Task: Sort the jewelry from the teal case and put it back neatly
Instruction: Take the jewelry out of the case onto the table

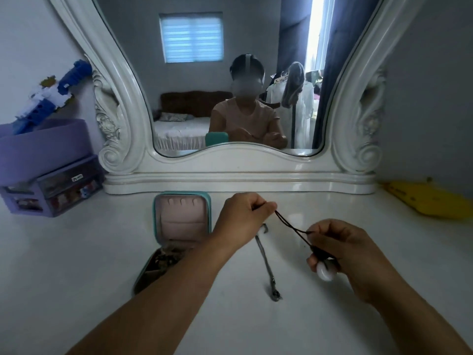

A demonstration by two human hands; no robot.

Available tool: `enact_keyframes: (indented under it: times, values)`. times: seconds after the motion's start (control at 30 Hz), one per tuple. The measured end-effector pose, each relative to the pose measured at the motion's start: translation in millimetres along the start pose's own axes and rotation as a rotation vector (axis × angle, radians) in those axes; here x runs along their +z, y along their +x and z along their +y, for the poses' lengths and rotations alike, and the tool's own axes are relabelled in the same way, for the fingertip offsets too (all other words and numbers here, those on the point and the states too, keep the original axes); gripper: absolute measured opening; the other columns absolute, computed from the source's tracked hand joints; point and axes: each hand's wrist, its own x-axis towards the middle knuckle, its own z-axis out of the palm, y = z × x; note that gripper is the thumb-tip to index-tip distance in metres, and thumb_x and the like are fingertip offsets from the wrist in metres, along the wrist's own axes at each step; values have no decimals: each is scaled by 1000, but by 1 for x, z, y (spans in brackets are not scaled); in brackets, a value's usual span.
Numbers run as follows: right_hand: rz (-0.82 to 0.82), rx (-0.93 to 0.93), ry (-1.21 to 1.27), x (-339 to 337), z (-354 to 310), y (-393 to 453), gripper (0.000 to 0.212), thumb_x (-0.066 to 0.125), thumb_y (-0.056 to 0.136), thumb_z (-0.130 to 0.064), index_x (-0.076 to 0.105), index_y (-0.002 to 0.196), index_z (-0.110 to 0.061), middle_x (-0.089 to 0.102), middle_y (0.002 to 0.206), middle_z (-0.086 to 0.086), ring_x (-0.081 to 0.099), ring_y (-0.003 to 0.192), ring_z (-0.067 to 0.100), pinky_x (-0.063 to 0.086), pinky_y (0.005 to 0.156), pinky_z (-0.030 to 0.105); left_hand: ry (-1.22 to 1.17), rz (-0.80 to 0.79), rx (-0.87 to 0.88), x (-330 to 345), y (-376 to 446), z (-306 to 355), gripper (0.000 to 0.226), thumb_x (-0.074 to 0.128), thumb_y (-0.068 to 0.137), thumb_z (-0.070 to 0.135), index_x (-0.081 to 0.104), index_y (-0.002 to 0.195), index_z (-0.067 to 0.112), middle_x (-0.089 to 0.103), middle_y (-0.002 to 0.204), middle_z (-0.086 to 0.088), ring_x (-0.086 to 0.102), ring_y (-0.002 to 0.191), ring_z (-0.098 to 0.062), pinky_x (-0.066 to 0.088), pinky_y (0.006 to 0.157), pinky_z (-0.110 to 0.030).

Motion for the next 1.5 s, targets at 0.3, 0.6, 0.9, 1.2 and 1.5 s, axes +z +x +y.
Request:
enact_keyframes:
  times: [0.3,0.6,0.9,1.2,1.5]
  values:
    - [-65,65,-39,10,26,-10,11,59,81,4,62,72,-2,65,58,17,63,57,28,50,56,31,320,-68,-89,41,11,-6,25,63,82,38,57,64,23,58,67,10,59,73,-16,42,63,-24]
    - [143,-61,-377,0,31,-4,7,67,77,-10,66,74,-17,66,72,-4,60,66,6,42,54,10,390,-88,-116,56,22,-16,19,65,80,39,69,79,20,70,87,4,62,81,-16,44,67,-24]
    - [259,-49,-323,-13,32,-6,5,69,79,-15,66,76,-18,67,77,-1,61,74,13,45,62,22,392,-94,32,58,19,-21,28,66,81,39,67,103,22,59,112,1,54,105,-16,45,89,-32]
    - [218,-90,-294,-1,25,-13,9,68,79,-14,66,71,-17,66,69,-1,59,62,10,42,55,20,284,59,185,-37,-15,11,5,71,78,21,73,83,20,71,78,6,64,69,-6,52,71,-23]
    - [-62,-228,-282,65,4,-12,10,70,78,-12,66,69,-14,63,62,-4,53,52,0,41,47,8,483,91,-18,-128,-62,-39,6,73,76,21,69,75,26,67,70,11,62,65,-6,50,68,-24]
